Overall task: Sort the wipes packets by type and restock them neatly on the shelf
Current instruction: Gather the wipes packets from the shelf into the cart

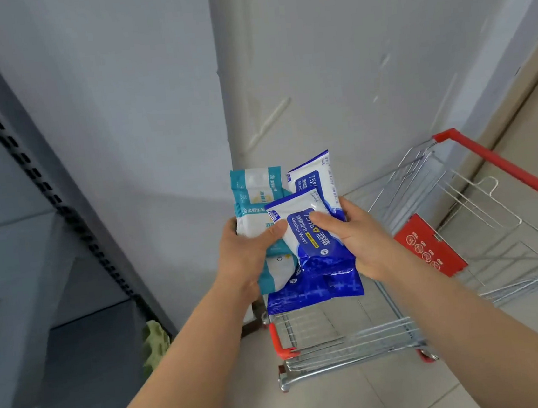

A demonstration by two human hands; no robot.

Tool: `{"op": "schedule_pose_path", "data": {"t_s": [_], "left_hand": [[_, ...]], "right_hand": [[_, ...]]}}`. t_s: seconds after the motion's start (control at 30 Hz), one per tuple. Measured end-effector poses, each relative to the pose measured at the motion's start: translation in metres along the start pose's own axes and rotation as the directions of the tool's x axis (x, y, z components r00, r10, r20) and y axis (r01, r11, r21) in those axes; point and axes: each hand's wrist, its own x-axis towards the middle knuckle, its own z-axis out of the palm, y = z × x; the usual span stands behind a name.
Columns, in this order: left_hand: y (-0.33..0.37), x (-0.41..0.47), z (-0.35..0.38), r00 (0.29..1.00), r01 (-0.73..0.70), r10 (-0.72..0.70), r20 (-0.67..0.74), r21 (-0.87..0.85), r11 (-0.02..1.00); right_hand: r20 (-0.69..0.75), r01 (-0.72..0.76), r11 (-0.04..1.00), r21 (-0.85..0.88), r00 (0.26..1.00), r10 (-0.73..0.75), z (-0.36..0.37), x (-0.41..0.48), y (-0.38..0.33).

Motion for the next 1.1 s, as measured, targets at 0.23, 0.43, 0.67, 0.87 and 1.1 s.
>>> {"op": "schedule_pose_path", "data": {"t_s": [0.23,0.43,0.67,0.87,1.1], "left_hand": [[-0.093,0.089,0.043,0.981,0.184,-0.181,-0.066,0.039,0.982],[-0.170,0.178,0.061,0.946,0.313,-0.307,-0.100,0.045,0.949],[-0.265,0.250,0.065,0.893,0.421,-0.415,-0.172,0.001,0.907],[-0.348,0.297,0.053,0.833,0.489,-0.466,-0.298,0.005,0.872],[-0.425,0.335,0.030,0.801,0.517,-0.473,-0.368,0.025,0.856]], "right_hand": [[-0.046,-0.198,0.980,0.002,0.979,0.198,-0.064,0.090,0.080],[-0.061,-0.322,0.947,0.017,0.945,0.322,-0.103,0.176,0.158],[-0.014,-0.457,0.889,0.020,0.889,0.457,-0.135,0.257,0.259],[0.071,-0.530,0.846,-0.056,0.843,0.533,-0.146,0.312,0.343],[0.071,-0.501,0.798,-0.333,0.831,0.551,-0.150,0.351,0.428]]}}
